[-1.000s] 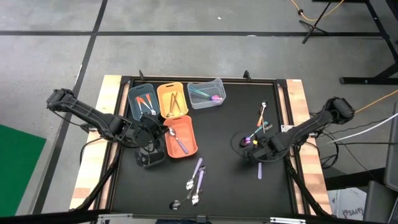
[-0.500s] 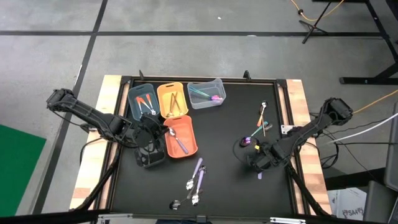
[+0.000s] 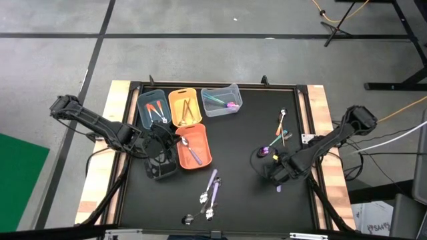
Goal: Sort silverware by color (type)
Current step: Put the purple spoon into the orange bin
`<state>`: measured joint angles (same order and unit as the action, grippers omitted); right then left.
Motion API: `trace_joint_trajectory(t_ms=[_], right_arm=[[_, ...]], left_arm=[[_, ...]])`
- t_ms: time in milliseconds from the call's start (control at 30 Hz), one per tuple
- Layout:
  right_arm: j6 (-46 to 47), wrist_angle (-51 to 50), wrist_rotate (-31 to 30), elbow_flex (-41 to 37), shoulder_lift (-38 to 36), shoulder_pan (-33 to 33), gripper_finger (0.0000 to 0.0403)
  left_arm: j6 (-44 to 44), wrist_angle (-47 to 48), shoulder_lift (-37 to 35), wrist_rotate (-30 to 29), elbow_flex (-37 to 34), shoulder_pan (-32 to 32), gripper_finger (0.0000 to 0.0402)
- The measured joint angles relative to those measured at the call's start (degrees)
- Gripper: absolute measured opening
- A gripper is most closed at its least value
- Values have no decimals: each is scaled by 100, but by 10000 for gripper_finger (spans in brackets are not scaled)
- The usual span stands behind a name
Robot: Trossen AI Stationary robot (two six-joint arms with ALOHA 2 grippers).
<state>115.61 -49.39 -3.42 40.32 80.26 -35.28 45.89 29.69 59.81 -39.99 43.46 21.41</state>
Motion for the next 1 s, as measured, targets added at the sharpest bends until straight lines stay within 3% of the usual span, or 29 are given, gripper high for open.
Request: trace_joint_trajectory(t_ms=[600,867,1000], right_arm=[[-52,162,295,11,499,2,78],[-55,133,262,11,501,2,16],[-59,136,127,11,503,-1,8]], left_arm=[[0,0,0,0,0,0,56],[-1,0,0,0,0,0,56],[0,0,0,0,0,0,56]])
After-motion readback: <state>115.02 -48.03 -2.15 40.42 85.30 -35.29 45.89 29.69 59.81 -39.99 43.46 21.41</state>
